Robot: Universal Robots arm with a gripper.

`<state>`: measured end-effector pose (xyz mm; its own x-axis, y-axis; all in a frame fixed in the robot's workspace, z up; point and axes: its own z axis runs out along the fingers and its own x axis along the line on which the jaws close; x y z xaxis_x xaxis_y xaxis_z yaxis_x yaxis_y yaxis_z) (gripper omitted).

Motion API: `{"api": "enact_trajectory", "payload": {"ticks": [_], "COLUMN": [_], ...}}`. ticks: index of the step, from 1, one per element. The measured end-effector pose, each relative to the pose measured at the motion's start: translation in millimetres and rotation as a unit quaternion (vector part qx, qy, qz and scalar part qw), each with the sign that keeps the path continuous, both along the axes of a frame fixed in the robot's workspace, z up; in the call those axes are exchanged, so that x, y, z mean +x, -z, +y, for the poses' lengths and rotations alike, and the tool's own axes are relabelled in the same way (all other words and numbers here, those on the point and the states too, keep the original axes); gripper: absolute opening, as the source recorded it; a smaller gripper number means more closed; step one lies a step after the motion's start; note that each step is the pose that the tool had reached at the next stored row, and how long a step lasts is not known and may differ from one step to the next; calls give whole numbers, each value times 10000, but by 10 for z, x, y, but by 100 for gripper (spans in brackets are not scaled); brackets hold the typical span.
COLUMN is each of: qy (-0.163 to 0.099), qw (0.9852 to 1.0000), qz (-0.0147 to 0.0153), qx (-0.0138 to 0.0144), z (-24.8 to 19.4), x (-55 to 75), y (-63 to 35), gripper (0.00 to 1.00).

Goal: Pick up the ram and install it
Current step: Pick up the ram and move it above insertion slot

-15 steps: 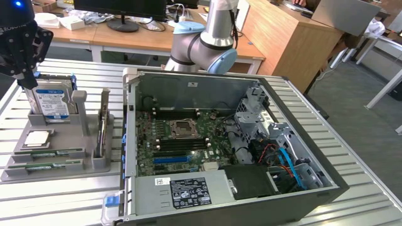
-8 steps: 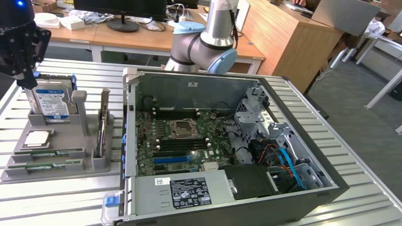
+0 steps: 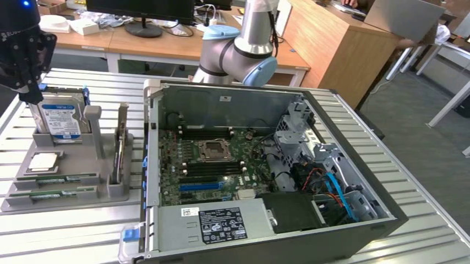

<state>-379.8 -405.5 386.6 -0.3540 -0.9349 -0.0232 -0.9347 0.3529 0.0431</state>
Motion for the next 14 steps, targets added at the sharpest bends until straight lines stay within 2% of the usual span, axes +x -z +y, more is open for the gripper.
{"api": "enact_trajectory", "payload": {"ticks": [7, 14], "qy": [-384, -737], "qw": [9993, 9973], "qz": [0, 0], "qx": [0, 0], "z": [0, 0], "x": [0, 0], "y": [0, 0], "gripper": [10, 10]}}
